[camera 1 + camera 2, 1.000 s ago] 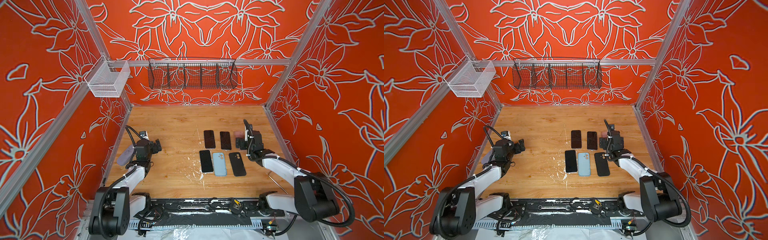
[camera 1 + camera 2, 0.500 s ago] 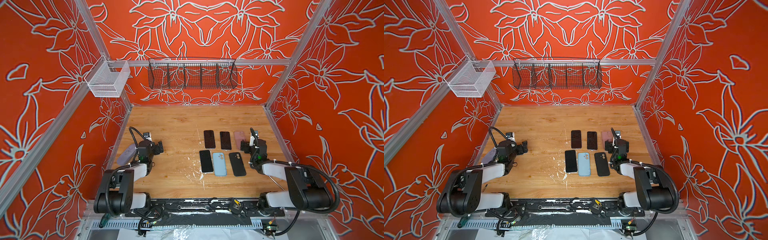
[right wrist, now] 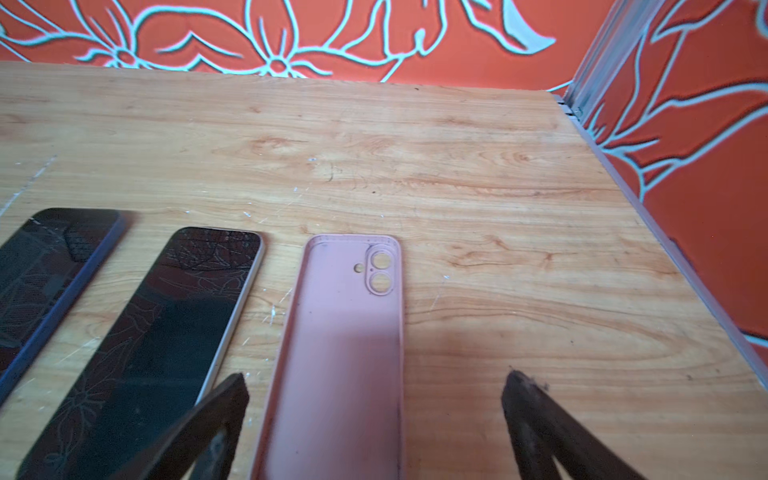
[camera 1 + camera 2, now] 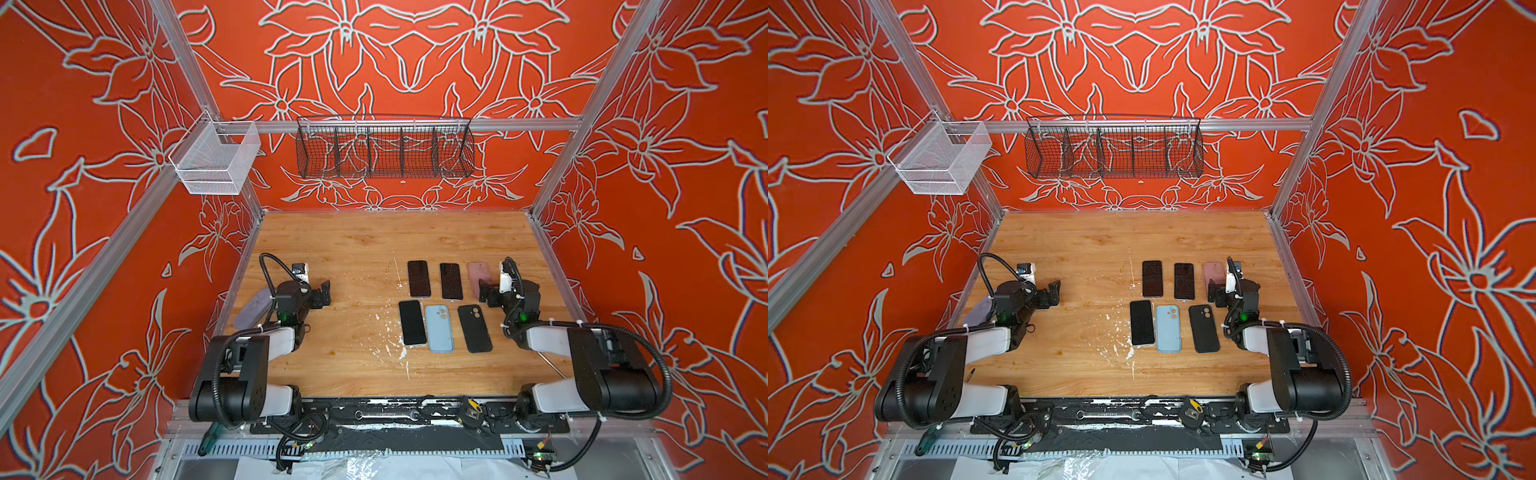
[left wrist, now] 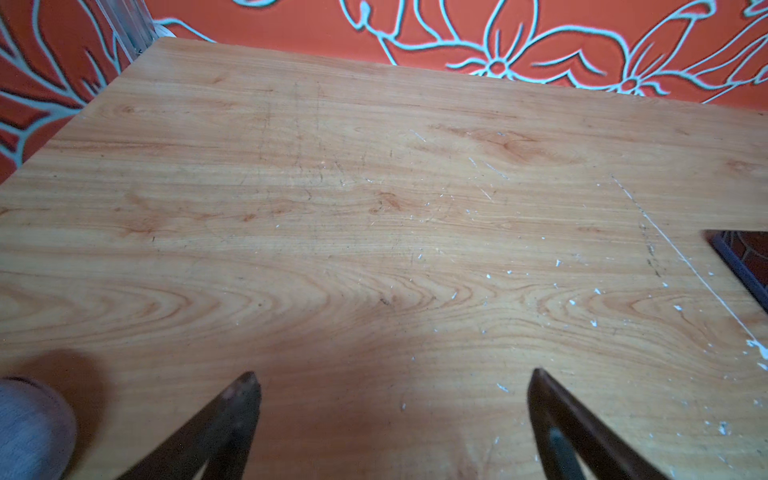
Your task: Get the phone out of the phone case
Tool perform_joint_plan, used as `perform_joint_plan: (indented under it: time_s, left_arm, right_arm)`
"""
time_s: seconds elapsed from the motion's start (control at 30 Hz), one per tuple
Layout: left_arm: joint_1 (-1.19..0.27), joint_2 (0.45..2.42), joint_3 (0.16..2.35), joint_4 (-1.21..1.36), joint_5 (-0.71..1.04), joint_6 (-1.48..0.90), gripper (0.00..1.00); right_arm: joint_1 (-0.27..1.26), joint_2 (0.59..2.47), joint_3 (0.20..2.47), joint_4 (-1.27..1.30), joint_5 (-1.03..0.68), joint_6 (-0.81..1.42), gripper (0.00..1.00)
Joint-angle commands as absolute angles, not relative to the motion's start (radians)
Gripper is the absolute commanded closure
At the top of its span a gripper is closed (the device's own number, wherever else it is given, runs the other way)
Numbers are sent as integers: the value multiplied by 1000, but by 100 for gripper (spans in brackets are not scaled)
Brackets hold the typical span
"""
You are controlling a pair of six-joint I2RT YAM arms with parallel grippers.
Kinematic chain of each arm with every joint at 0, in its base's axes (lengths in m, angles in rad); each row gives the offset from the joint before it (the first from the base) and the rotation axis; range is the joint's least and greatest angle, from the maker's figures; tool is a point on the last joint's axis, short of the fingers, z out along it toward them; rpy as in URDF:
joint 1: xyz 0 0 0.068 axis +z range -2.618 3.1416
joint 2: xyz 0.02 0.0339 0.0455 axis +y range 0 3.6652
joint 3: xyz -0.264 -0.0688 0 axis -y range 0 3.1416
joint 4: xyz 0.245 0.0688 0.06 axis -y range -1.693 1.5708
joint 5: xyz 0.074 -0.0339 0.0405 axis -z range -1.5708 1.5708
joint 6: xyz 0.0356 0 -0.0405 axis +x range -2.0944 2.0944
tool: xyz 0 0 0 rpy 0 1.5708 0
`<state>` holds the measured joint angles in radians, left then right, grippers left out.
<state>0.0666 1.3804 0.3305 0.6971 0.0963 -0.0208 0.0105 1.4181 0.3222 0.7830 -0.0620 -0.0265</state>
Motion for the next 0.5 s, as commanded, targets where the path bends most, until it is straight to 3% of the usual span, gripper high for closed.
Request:
perform_joint_plan:
  time_s: [0.0, 0.47]
  left_arm:
    - [72, 1387, 321, 729, 120, 0, 3]
    - [71, 1386, 318, 733, 118, 0, 3]
  right_arm:
    - [9, 1418, 335, 780, -23, -22, 3]
    - [11, 1411, 332, 776, -18, -23, 3]
